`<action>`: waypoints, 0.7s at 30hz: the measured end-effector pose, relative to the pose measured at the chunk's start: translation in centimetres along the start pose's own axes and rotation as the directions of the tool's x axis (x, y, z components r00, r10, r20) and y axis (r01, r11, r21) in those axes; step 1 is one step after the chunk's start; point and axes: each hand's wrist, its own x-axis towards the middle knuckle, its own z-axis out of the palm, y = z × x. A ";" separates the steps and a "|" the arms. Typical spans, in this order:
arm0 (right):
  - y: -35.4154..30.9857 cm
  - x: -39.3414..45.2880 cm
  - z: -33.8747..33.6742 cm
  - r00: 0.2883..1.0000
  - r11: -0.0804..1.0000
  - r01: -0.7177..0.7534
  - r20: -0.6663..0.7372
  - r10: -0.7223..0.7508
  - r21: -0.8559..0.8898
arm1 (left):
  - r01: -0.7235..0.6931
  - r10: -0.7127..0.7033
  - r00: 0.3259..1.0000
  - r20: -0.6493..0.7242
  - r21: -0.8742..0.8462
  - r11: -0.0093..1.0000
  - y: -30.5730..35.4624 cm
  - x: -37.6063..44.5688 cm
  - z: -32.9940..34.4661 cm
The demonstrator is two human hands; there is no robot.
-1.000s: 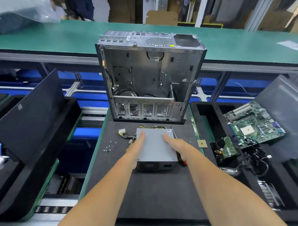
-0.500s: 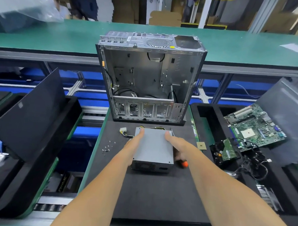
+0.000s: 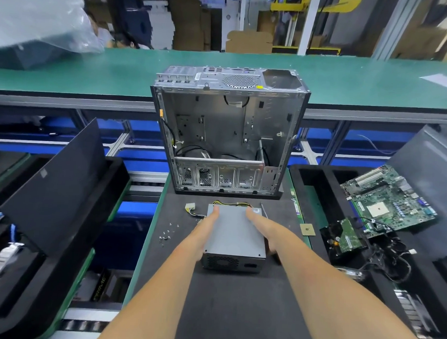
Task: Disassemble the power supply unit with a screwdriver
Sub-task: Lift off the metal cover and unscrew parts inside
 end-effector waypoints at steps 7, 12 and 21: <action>0.2 0.5 -0.3 0.998 1.000 0.011 -0.062 -0.013 -0.029 | 0.021 -0.021 1.000 -0.009 -0.033 0.999 0.0 0.5 0.1; 0.0 0.5 -0.5 0.997 0.999 0.009 -0.073 -0.013 -0.044 | 0.026 -0.027 0.999 -0.020 -0.027 0.999 0.1 0.6 0.2; -1.1 -0.3 -0.7 0.999 0.997 -0.008 -0.033 0.006 -0.075 | 0.023 -0.021 0.999 0.030 -0.074 0.997 0.4 0.3 0.1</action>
